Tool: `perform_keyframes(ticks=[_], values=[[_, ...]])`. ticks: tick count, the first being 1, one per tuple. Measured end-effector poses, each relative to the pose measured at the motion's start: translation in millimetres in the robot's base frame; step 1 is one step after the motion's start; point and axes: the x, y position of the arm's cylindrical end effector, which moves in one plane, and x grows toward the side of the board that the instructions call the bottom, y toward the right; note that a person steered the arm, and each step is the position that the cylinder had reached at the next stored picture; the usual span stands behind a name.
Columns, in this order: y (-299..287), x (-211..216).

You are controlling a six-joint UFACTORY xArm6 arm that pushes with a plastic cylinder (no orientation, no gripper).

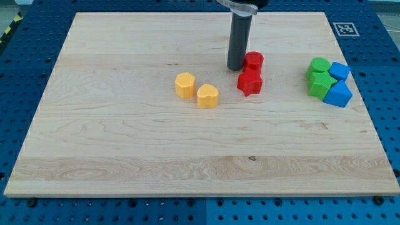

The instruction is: Push the blue cube into the blue triangle

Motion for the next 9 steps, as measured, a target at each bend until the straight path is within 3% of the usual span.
perform_keyframes(ticks=[1, 2, 3, 6, 9], values=[[-21, -33], [9, -73], [82, -74], [266, -4], [223, 11]])
